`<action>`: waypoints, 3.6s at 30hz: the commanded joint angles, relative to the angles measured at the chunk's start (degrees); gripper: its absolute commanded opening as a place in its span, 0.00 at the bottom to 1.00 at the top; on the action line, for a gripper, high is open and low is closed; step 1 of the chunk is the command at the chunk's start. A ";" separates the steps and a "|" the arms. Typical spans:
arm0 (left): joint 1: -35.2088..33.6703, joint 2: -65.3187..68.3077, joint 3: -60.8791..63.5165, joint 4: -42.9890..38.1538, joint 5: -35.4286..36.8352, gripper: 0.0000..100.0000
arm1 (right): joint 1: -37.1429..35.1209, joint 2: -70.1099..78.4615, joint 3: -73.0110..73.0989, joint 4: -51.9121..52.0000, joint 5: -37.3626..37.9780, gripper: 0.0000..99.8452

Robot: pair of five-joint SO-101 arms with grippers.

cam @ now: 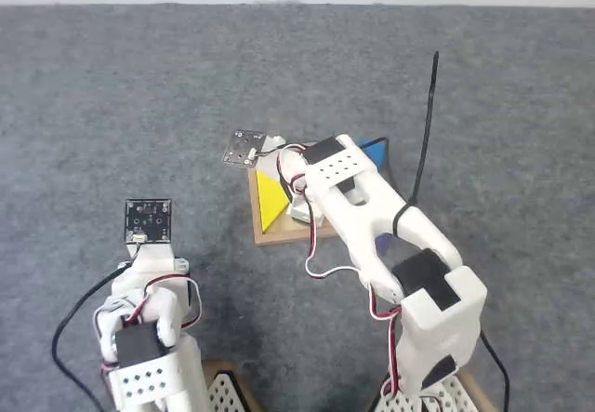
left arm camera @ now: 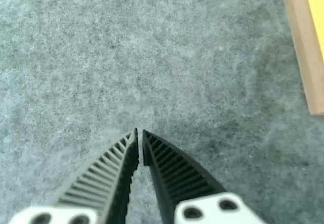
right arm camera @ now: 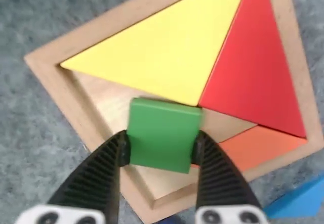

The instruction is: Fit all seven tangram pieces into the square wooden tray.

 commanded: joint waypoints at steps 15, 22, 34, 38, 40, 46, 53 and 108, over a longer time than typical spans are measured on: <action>-0.18 -1.05 -0.48 0.26 -0.53 0.02 | -4.18 -3.56 -2.90 2.77 -3.25 0.30; -0.18 -1.05 -0.48 0.26 -0.53 0.02 | 2.95 -12.70 -2.90 2.68 -6.42 0.30; -0.18 -1.05 -0.48 0.26 -0.53 0.02 | 9.63 -3.65 -2.99 -1.89 -9.76 0.30; -0.18 -1.05 -0.48 0.26 -0.53 0.02 | 6.46 -1.10 -2.99 -2.51 -9.76 0.30; -0.18 -1.05 -0.48 0.26 -0.53 0.02 | 5.14 -0.84 -2.99 -2.59 -9.76 0.30; -0.18 -1.05 -0.48 0.26 -0.53 0.02 | 3.03 -0.75 -2.99 -2.68 -9.85 0.30; -0.18 -1.05 -0.48 0.26 -0.53 0.02 | 10.24 -9.19 -6.68 4.70 -10.11 0.30; -0.18 -1.05 -0.48 0.26 -0.53 0.02 | 14.11 -11.82 19.52 -5.41 -62.59 0.18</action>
